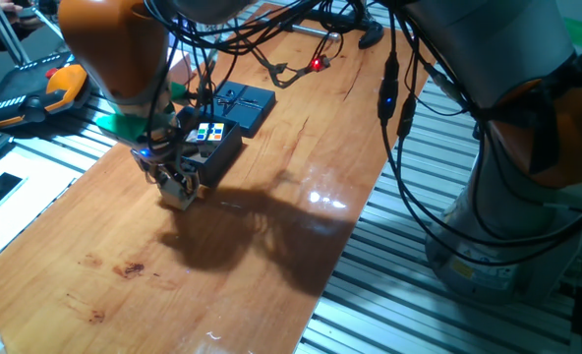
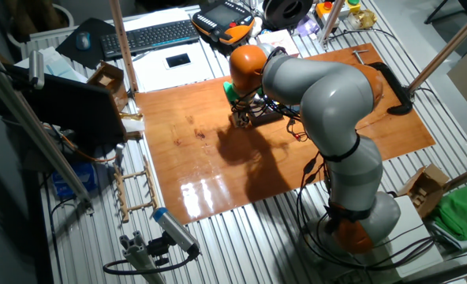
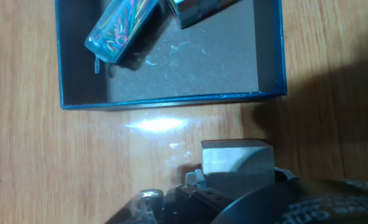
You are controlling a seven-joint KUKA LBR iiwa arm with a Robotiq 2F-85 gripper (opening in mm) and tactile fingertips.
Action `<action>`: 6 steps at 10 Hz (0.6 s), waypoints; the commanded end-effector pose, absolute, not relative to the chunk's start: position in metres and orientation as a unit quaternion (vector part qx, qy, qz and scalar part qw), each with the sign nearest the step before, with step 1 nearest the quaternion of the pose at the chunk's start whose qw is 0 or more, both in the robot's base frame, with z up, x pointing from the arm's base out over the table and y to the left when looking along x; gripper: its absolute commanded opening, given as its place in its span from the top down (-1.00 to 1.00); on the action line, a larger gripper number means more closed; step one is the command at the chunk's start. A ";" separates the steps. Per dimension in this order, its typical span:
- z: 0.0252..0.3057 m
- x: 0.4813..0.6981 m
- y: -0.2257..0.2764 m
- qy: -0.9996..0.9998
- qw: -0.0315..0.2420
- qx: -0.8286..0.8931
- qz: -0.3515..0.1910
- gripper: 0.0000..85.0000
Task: Take everything out of the gift box
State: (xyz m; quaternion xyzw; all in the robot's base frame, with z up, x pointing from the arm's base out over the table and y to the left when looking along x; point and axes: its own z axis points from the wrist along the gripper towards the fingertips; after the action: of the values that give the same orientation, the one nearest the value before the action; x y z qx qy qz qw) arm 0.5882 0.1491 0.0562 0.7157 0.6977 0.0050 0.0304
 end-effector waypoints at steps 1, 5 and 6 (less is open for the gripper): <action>0.056 0.588 0.149 0.696 0.031 0.717 0.006 -0.10; 0.055 0.588 0.148 0.699 0.037 0.715 0.010 -0.83; 0.055 0.588 0.148 0.699 0.038 0.714 0.010 -0.93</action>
State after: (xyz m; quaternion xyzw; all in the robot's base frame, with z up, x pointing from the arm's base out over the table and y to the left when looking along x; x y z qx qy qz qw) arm 0.5877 0.1484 0.0553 0.7131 0.6999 0.0102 0.0390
